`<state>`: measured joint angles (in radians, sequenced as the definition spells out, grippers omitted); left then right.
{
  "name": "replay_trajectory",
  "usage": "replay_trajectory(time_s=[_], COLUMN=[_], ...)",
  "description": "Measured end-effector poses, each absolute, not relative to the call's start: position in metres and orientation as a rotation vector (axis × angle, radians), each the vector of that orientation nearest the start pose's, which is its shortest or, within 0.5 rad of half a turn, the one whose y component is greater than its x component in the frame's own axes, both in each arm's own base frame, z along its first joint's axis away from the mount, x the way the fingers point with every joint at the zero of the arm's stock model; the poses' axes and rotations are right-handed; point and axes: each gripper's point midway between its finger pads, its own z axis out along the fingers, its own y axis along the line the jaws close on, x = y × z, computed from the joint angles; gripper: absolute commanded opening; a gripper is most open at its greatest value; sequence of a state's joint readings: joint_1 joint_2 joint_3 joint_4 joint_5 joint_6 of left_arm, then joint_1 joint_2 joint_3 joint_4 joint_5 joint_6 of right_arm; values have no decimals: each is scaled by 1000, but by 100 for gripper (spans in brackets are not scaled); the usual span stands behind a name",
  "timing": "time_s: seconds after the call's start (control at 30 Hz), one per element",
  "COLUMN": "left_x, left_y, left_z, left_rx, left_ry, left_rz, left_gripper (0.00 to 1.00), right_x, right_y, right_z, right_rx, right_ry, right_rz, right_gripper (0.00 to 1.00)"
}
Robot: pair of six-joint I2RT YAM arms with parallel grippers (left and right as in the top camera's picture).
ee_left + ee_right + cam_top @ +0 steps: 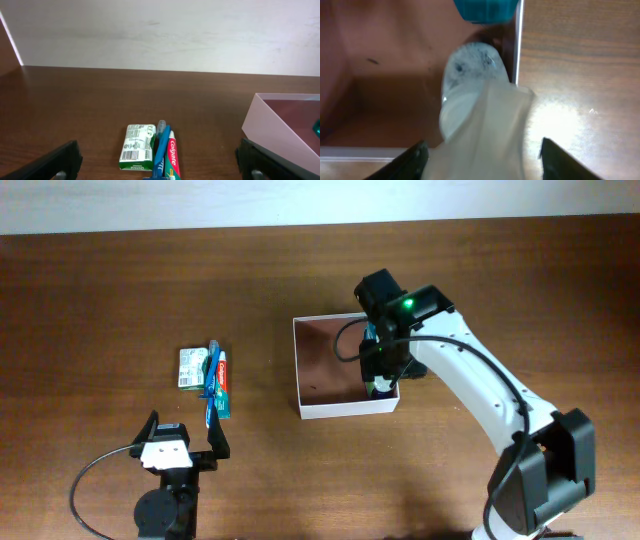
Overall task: Pack container
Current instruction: 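Lower the soap bottle beside the mouthwash and release it, then withdraw the right gripper up and to the right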
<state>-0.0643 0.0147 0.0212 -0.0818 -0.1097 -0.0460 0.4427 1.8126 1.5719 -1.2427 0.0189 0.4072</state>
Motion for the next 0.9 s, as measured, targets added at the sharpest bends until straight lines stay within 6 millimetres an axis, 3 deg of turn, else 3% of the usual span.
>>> replay_trajectory(time_s=[0.3, 0.43, 0.5, 0.63, 0.77, 0.9], left_x=[246, 245, 245, 245, 245, 245], left_y=[3, 3, 3, 3, 3, 3], left_z=[161, 161, 161, 161, 161, 161], left_rx=[-69, -69, -69, -69, -69, -69], left_ry=[1644, 1644, 1644, 1644, 1644, 1644], left_rz=[6, 6, 6, 6, 6, 6], left_gripper=[99, 100, 99, 99, 99, 100], right_x=[332, 328, 326, 324, 315, 306], right_y=[153, 144, 128, 84, 35, 1], right_z=[213, 239, 245, 251, 255, 255], right_rx=[-88, -91, -56, 72, 252, 397], right_ry=[2873, 2815, 2811, 2821, 2842, 2854], right_rz=[137, 154, 142, 92, 32, -3], right_gripper=[73, 73, 74, 89, 97, 98])
